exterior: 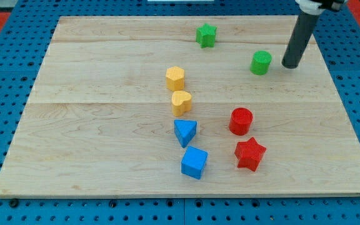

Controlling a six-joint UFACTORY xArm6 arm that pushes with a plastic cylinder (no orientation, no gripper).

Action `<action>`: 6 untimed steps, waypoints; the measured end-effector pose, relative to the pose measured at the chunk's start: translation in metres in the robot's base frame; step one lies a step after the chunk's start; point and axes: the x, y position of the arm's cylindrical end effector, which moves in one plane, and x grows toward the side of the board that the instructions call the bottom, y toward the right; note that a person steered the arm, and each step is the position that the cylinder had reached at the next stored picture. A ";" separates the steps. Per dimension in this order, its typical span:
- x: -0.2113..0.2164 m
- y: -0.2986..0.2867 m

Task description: Push the green circle to the right of the heart

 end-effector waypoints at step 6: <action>0.002 -0.133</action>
